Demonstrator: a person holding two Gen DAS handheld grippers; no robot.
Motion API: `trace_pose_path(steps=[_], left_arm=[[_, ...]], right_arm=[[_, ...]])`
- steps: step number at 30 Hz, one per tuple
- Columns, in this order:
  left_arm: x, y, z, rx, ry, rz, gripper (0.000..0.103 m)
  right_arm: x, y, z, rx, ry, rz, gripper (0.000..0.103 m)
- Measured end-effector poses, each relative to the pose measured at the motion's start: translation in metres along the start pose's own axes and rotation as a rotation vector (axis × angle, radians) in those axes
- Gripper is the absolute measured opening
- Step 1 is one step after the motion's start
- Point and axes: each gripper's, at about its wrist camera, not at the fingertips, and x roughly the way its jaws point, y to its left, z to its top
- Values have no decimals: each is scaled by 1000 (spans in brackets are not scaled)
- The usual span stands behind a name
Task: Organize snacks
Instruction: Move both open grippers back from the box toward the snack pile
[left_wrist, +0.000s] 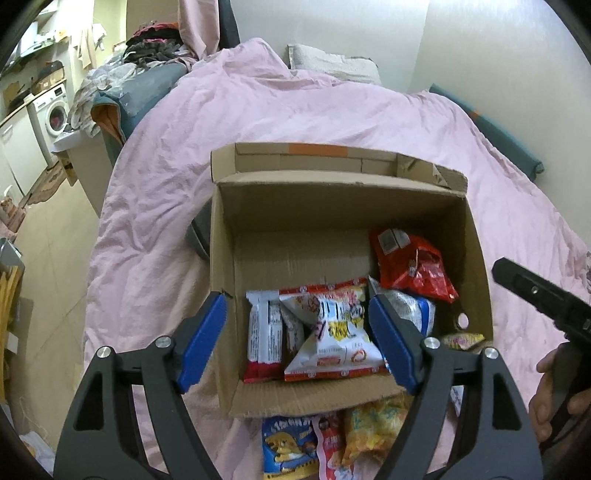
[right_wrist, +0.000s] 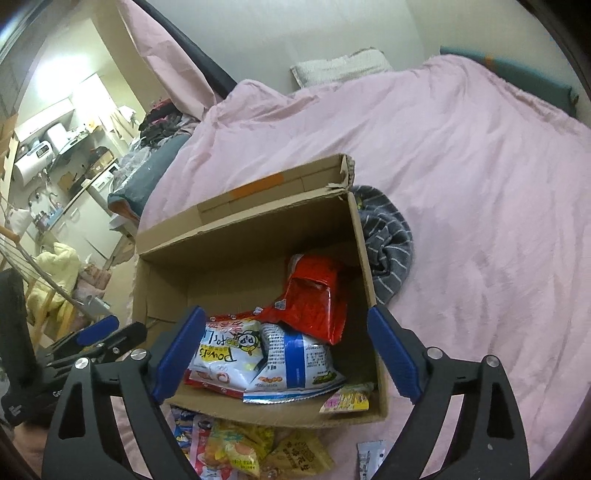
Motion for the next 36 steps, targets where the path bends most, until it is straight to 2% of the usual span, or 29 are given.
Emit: trace_pose_path(steps=[4,6,7,13,17,21,24,26,36], left_arm=[[-11,4,-18,-4,34,-5,79],[-17,7,-31,-15,49,33,91],[-20,9,-39,-30,65,62,91],[-40,13,-61,-165,121,104,91],[-51,-2,-76,-156,136,131,91],[-50,-12,-93,-174,193,171,91],[-47,-12,-104,-227,229,180,91],[-45,-15,-113,-250,250,178,91],[-31,-36,-132,-233,315,157,91]], right_arm=[[-25,2,-12,23,-2,-15,94],[-37,2,-19,34,-13,-29,100],[-43,2,-24,40,-15,-35,101],[-59,0,-49,54,22,-71,101],[-57,-8,-50,93,49,-58,101],[-54,-12,-53,65,76,-76,101],[-54,-17,-56,99,111,-18,101],[-57,-19,-56,104,106,-9,101],[-60,-23,-56,126,116,7,101]])
